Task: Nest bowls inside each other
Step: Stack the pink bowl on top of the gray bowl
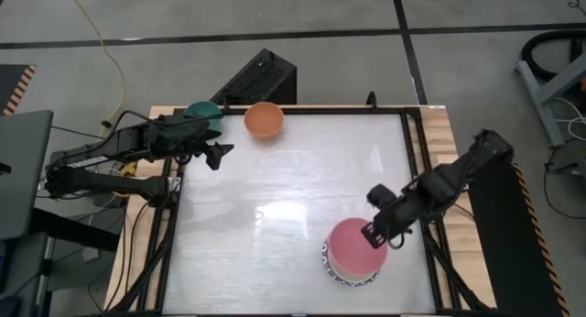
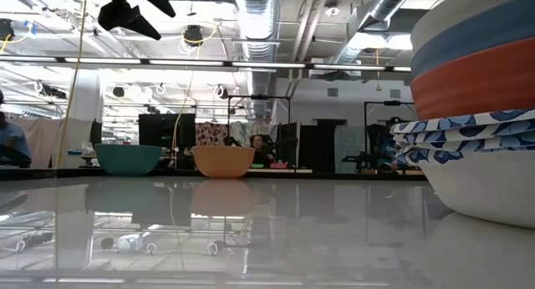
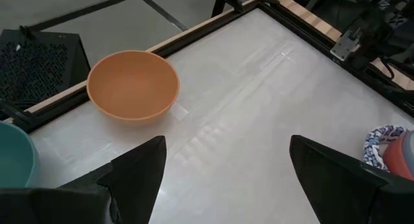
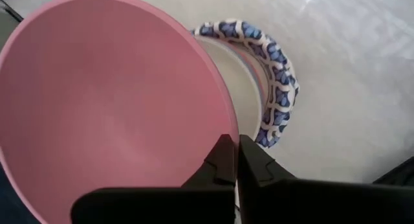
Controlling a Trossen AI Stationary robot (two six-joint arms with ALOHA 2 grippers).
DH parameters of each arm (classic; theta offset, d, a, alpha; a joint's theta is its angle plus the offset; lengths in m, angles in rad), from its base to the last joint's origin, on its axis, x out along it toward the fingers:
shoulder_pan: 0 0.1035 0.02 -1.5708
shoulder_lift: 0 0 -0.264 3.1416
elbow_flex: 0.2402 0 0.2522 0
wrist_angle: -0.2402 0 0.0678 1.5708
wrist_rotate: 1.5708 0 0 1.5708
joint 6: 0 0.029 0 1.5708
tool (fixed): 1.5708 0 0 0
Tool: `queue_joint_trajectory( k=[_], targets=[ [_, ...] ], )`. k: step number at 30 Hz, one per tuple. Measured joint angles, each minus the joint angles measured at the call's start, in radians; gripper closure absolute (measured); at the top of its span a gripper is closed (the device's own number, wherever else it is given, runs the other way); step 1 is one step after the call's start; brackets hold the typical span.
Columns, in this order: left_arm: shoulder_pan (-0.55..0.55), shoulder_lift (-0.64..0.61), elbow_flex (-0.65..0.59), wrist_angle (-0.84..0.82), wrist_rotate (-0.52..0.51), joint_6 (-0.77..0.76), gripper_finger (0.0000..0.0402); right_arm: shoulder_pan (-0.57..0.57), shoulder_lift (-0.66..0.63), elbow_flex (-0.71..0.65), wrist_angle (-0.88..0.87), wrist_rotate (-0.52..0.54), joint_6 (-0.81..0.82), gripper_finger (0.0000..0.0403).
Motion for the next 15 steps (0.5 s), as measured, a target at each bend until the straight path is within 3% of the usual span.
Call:
queue_joint_trajectory(
  k=[9,15],
  targets=[
    [0.000,0.019,0.000,0.002,-0.006,0.008,0.0084,0.004,0.105,0.000,-0.032,-0.025,-0.075,0.0396],
    [0.000,0.033,0.000,-0.002,-0.006,0.016,0.0084,0.005,0.074,-0.039,-0.054,-0.011,-0.067,0.0396]
  ],
)
